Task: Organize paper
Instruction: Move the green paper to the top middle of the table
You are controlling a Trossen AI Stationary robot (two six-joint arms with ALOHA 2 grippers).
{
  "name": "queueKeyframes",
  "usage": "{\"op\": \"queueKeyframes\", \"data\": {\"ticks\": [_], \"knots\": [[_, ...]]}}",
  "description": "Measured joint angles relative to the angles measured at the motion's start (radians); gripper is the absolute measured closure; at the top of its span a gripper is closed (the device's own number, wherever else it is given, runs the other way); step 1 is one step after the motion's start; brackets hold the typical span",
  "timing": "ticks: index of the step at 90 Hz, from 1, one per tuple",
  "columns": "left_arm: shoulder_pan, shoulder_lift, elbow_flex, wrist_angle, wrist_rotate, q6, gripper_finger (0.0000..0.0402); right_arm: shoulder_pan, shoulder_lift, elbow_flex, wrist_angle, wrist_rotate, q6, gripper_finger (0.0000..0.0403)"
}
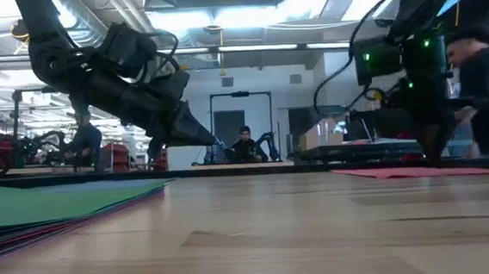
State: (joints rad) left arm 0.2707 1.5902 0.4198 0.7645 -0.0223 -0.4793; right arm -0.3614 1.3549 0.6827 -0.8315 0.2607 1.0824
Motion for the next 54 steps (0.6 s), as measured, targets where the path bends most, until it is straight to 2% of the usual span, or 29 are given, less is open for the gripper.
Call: {"op": "queueKeyframes", "data": {"ticks": [14, 22, 32, 41, 54], "knots": [[0.0, 0.0, 0.0, 0.001, 0.0, 0.017, 0.0402, -0.006, -0.03, 0.001, 0.096, -0.013, -0.101, 0.0402], [0.0, 0.0, 0.0, 0.001, 0.0, 0.036, 0.0402, 0.007, -0.029, 0.001, 0.191, -0.077, -0.235, 0.0402], [-0.004, 0.0, 0.0, -0.002, 0.0, 0.066, 0.0402, 0.075, -0.029, 0.002, 0.332, -0.138, -0.422, 0.0402], [-0.01, 0.0, 0.0, -0.011, 0.005, 0.092, 0.0402, 0.135, -0.029, 0.002, 0.479, -0.22, -0.505, 0.0402], [-0.009, 0.0, 0.0, -0.061, 0.061, 0.117, 0.0402, 0.195, 0.009, 0.003, 0.734, -0.381, -0.512, 0.0395]]}}
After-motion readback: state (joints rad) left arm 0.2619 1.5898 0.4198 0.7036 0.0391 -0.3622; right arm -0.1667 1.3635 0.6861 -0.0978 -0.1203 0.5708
